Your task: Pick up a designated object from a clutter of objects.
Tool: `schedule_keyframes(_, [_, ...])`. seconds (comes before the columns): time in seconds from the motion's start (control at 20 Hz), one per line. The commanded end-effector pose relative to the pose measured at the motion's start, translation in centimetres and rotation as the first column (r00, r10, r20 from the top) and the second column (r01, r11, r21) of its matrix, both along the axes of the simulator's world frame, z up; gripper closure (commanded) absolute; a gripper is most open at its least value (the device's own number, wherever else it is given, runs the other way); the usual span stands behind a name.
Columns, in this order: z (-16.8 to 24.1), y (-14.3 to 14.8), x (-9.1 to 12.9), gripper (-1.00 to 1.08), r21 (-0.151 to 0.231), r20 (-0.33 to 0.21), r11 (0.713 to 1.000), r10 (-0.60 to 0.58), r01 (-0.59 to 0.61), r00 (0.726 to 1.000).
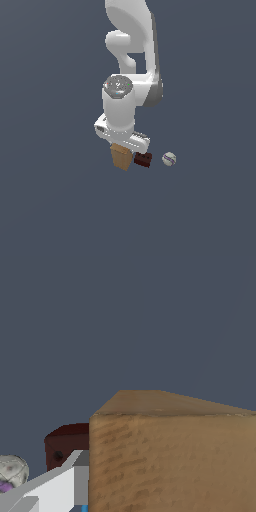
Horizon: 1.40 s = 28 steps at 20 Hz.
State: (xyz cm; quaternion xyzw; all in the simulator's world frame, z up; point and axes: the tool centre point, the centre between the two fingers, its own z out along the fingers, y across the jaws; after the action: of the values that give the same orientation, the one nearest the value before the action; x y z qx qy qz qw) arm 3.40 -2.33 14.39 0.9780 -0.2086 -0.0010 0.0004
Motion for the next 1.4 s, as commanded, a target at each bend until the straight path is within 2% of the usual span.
schedule_keyframes(0.0, [0.4, 0.2, 0.0, 1.08, 0.000, 0.002, 1.000, 0.001, -0.001, 1.000])
schedule_keyframes(0.55, [5.7, 3.4, -1.7, 1.08, 0.000, 0.002, 1.000, 0.001, -0.001, 1.000])
schedule_keyframes(1.35, [21.5, 12.6, -6.4, 1.08, -0.003, 0.002, 1.000, 0.001, -0.001, 1.000])
